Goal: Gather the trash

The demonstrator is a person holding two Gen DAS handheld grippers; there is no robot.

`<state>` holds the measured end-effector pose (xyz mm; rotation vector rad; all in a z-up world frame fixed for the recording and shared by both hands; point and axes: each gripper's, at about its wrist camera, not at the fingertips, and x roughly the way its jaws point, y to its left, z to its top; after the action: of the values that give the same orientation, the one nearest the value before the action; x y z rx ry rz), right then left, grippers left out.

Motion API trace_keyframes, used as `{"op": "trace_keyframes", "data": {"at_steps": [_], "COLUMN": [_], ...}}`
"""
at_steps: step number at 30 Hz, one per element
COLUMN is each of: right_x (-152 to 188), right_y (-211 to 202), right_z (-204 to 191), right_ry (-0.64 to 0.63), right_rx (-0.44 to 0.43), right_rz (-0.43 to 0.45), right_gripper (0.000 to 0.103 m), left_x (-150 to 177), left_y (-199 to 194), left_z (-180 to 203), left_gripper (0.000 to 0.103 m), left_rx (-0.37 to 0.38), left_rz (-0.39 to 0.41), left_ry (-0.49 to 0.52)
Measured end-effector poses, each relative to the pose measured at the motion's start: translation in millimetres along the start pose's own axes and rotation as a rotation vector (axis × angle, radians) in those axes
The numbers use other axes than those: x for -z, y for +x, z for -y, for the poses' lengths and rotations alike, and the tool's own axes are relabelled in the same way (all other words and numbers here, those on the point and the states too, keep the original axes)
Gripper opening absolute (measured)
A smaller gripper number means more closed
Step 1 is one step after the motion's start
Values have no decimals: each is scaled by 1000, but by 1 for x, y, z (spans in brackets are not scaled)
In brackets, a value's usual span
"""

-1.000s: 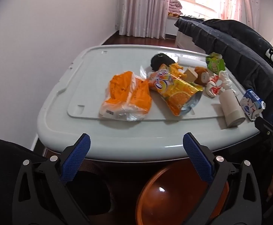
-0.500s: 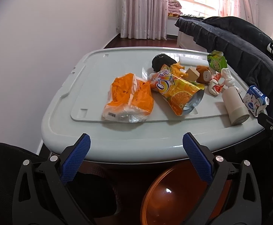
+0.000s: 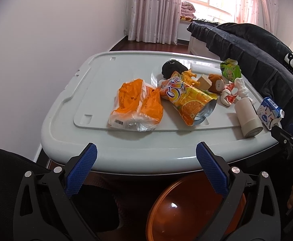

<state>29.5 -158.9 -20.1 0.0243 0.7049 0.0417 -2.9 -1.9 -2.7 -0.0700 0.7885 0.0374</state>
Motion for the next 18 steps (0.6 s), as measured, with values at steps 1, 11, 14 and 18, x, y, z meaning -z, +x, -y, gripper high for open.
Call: {"op": "trace_keyframes", "data": {"at_steps": [1,11,14,18], "right_x": [0,1,1,1], "right_y": [0,0,0,0], "right_z": [0,-1,-3,-3], "right_ry": [0,-6,-13,-12], "right_rx": [0,2,4,4], "right_rz": [1,0,1,0], "right_gripper": [98,98,98,98], "left_x": [0,0,0,0], "left_y": [0,1,1,1], "left_z": [0,-1,-1,-1], "left_gripper": [96,96,96,96], "left_rx": [-1,7,7,7], "left_rz": [0,-2,-3,-4], "left_ry": [1,-4,-5,-6]}}
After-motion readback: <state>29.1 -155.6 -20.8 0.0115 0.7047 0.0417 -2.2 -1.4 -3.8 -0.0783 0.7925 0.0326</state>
